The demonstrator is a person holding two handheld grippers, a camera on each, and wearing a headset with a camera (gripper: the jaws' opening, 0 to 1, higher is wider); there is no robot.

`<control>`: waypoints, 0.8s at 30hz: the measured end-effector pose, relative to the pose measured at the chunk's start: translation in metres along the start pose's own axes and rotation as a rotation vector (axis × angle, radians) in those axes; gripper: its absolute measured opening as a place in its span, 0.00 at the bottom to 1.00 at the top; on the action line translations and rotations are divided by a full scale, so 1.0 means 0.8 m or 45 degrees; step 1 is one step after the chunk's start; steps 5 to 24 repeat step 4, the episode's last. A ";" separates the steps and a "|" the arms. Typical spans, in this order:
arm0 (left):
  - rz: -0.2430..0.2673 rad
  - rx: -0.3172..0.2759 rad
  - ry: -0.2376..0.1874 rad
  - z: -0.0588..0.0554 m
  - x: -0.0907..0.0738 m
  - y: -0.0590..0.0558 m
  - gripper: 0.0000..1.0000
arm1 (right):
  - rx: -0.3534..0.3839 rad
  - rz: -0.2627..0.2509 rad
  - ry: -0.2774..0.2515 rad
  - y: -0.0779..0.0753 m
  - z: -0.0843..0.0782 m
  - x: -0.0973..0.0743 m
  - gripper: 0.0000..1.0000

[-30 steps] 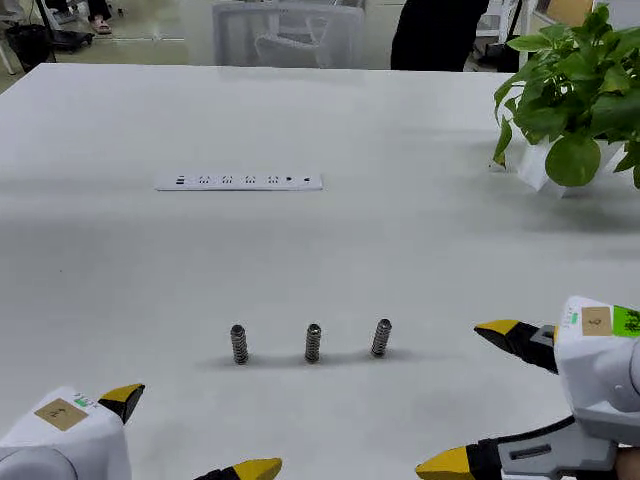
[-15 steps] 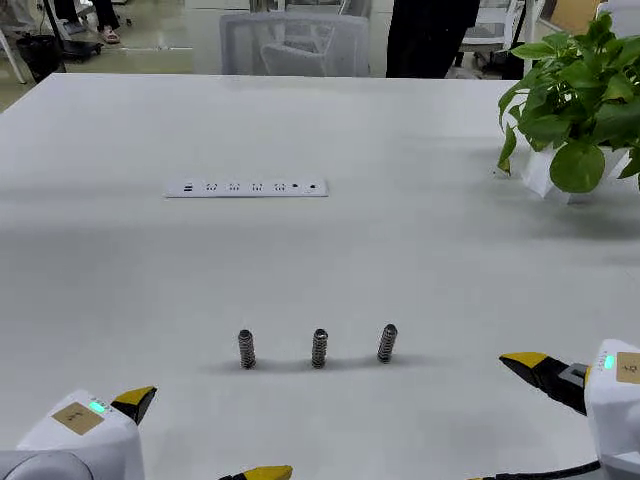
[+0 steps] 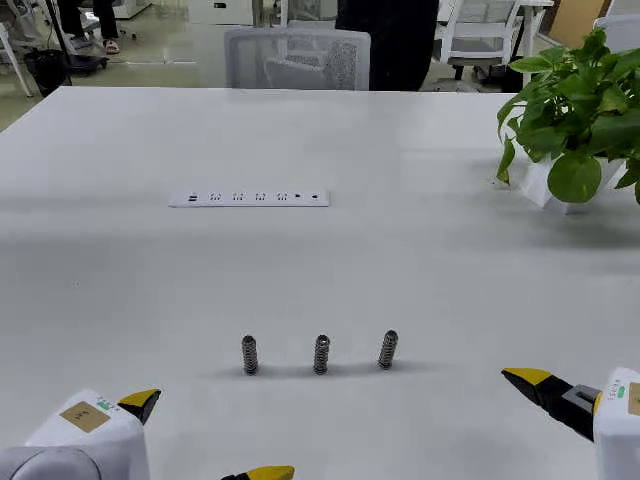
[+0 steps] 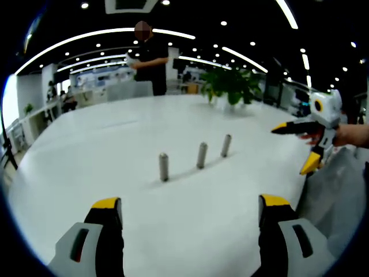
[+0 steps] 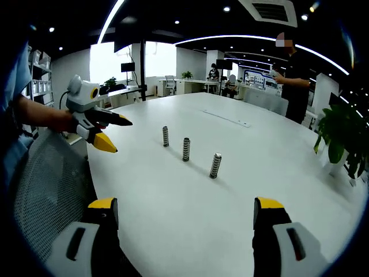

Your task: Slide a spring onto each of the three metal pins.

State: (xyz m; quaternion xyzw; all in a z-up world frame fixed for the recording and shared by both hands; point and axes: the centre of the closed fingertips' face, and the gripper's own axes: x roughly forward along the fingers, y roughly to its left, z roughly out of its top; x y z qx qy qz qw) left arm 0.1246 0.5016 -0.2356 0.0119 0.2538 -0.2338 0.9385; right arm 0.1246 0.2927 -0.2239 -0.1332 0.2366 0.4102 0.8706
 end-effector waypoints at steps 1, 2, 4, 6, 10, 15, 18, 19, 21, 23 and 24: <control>0.004 0.000 0.002 0.000 0.000 0.001 1.00 | 0.003 -0.001 -0.002 0.000 0.000 0.000 0.99; 0.005 -0.002 0.001 0.000 0.000 0.001 1.00 | 0.005 -0.001 -0.003 0.000 0.000 0.000 0.99; 0.007 -0.009 -0.009 0.002 -0.001 0.002 1.00 | 0.008 0.001 -0.005 0.001 0.000 0.001 0.99; 0.007 -0.009 -0.009 0.002 -0.001 0.002 1.00 | 0.008 0.001 -0.005 0.001 0.000 0.001 0.99; 0.007 -0.009 -0.009 0.002 -0.001 0.002 1.00 | 0.008 0.001 -0.005 0.001 0.000 0.001 0.99; 0.007 -0.009 -0.009 0.002 -0.001 0.002 1.00 | 0.008 0.001 -0.005 0.001 0.000 0.001 0.99; 0.007 -0.009 -0.009 0.002 -0.001 0.002 1.00 | 0.008 0.001 -0.005 0.001 0.000 0.001 0.99; 0.007 -0.009 -0.009 0.002 -0.001 0.002 1.00 | 0.008 0.001 -0.005 0.001 0.000 0.001 0.99; 0.007 -0.009 -0.009 0.002 -0.001 0.002 1.00 | 0.008 0.001 -0.005 0.001 0.000 0.001 0.99; 0.007 -0.009 -0.009 0.002 -0.001 0.002 1.00 | 0.008 0.001 -0.005 0.001 0.000 0.001 0.99; 0.007 -0.009 -0.009 0.002 -0.001 0.002 1.00 | 0.008 0.001 -0.005 0.001 0.000 0.001 0.99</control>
